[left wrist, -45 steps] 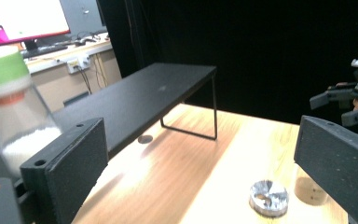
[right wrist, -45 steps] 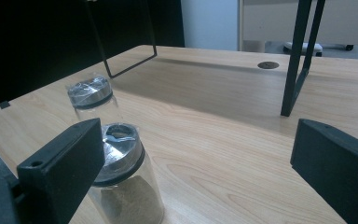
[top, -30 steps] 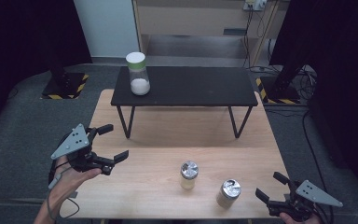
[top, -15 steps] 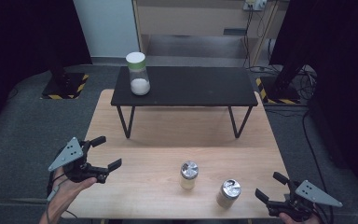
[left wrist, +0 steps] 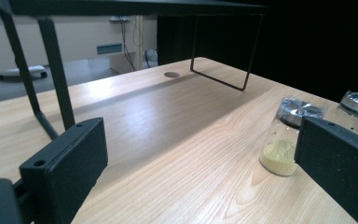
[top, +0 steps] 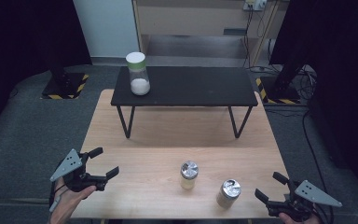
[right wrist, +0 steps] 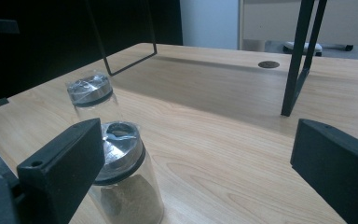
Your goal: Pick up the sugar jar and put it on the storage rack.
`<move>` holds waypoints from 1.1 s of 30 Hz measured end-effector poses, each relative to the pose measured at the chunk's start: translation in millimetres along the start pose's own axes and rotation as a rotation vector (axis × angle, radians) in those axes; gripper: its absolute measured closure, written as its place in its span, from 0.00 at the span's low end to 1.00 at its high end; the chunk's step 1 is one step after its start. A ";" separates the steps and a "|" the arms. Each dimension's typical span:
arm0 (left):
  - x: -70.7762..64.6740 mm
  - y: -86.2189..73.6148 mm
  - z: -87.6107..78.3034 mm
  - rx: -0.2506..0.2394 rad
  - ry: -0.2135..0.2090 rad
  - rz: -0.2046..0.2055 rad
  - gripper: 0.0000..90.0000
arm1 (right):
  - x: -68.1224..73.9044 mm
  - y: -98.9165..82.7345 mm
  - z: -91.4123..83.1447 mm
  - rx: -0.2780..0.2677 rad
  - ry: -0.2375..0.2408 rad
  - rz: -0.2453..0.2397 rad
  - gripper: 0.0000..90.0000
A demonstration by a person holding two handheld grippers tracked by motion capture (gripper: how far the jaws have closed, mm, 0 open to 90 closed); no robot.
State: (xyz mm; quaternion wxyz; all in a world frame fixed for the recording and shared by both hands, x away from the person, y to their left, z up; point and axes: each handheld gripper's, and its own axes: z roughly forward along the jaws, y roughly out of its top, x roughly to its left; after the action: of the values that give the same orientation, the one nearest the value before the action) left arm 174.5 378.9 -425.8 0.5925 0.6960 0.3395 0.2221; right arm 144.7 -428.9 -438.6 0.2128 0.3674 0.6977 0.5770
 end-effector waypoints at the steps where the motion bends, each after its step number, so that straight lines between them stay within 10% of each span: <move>1: 0.0 -1.7 -0.1 0.000 0.002 -0.004 0.01 | 0.1 0.0 -0.1 0.000 -0.001 0.000 0.04; 33: 4.8 -26.1 7.4 0.016 -0.067 0.070 0.00 | -1.2 -0.6 0.0 0.000 0.003 -0.001 0.04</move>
State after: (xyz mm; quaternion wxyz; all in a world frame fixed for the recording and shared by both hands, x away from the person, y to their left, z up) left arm 177.6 379.3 -453.2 0.5898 0.7193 0.2965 0.2164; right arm 145.3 -429.9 -439.4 0.2120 0.3662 0.6981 0.5776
